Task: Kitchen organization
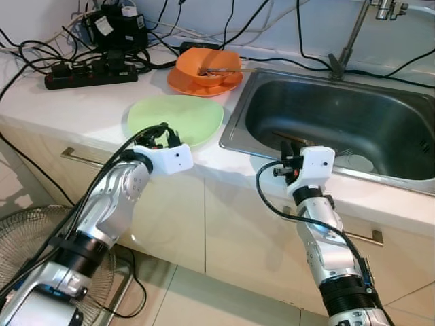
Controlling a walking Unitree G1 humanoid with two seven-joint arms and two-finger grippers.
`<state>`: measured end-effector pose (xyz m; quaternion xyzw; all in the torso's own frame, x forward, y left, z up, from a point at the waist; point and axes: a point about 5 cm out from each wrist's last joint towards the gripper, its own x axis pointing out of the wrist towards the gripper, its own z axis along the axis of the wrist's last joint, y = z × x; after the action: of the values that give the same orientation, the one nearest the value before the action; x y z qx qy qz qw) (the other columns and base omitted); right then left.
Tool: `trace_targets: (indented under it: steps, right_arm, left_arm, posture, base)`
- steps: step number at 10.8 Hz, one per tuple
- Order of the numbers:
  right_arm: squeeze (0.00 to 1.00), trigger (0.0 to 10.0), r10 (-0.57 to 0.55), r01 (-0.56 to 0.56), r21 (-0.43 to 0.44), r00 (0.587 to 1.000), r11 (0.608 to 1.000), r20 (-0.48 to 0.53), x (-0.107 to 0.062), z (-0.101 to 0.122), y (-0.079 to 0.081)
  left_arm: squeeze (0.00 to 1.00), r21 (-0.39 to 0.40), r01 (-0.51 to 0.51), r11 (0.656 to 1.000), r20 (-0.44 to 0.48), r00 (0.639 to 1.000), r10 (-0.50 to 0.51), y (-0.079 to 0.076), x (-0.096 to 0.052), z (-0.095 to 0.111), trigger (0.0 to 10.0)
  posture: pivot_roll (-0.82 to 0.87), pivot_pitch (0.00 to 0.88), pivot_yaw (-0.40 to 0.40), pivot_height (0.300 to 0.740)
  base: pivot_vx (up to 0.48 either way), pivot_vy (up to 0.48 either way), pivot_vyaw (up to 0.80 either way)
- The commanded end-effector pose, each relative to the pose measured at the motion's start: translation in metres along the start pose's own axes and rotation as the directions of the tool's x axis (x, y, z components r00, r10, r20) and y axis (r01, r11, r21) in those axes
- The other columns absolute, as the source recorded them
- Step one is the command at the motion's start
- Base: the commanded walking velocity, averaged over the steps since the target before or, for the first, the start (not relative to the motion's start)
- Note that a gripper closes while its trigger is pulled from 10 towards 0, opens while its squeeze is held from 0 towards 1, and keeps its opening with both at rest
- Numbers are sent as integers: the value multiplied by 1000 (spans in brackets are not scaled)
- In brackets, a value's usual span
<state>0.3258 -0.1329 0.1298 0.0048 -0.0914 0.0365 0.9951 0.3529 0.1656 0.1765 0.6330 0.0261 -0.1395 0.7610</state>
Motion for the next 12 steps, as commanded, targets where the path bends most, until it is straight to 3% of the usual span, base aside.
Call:
trace_targets:
  steps: [1,2,3,12]
  right_arm:
    - [0,10000,-19,19,9,1000,1000,-3,1,0,-3]
    - [0,10000,-20,20,9,1000,1000,-3,1,0,-3]
    - [0,10000,-21,21,9,1000,1000,-3,2,0,-3]
    - [0,10000,-19,19,7,1000,1000,-6,2,0,-2]
  left_arm:
    - [0,16,67,998,-39,997,-66,-13,2,-6,10000]
    - [0,19,80,997,-40,996,-80,-15,4,-6,8392]
    - [0,20,86,996,-36,996,-85,-17,5,-5,0]
    - [0,11,115,993,-8,993,-115,-25,3,1,0]
  posture:
    - [179,48,1,740]
    - [178,50,1,740]
    - [179,52,0,740]
    - [179,51,-1,740]
  base:
    - [0,0,0]
    - [0,0,0]
    - [0,0,0]
    - [0,0,0]
